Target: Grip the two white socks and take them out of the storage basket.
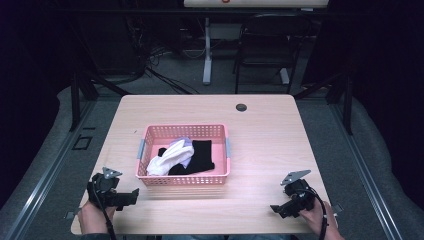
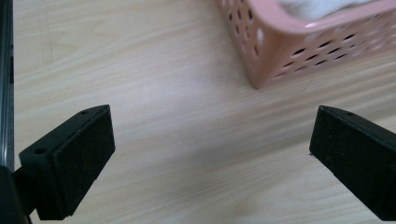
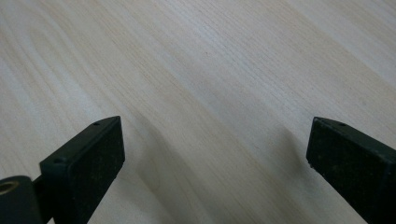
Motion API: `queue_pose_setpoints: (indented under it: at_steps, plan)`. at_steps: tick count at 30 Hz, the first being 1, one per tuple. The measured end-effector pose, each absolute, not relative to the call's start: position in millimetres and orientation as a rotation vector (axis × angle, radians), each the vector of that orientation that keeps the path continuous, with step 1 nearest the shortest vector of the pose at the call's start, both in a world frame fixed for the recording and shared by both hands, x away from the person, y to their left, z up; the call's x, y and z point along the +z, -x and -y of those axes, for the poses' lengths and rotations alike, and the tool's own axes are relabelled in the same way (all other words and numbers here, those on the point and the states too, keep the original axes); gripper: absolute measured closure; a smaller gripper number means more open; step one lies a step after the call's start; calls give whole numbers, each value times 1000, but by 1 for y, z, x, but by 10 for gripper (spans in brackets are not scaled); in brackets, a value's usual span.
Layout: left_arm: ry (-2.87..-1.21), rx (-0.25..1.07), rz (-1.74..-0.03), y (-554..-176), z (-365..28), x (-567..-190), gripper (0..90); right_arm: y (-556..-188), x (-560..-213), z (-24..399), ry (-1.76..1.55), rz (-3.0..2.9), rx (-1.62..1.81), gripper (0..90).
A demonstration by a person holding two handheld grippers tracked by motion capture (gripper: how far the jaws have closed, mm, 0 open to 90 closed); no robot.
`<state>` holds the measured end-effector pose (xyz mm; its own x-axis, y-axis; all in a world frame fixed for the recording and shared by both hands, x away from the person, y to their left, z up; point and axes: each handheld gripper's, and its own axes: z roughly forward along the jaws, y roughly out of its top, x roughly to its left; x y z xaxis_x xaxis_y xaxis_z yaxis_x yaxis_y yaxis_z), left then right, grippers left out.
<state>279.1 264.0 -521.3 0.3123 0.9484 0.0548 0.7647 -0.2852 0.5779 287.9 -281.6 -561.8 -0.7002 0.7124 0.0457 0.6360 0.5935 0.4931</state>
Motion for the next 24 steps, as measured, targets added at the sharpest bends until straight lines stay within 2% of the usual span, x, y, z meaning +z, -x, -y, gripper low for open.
queue_pose_setpoints:
  at_steps: [8, 13, 24]
  plan:
    - [-2167, 521, -1465, -287, -258, -509, 1, -288, -562, 282, -1142, -2671, 722, 36]
    - [-2127, 471, -1416, -292, -259, -497, 1, -288, -563, 282, -1143, -2671, 711, 37]
    - [-2190, 506, -1332, -310, -239, -469, 1, -288, -563, 282, -1139, -2667, 690, 40]
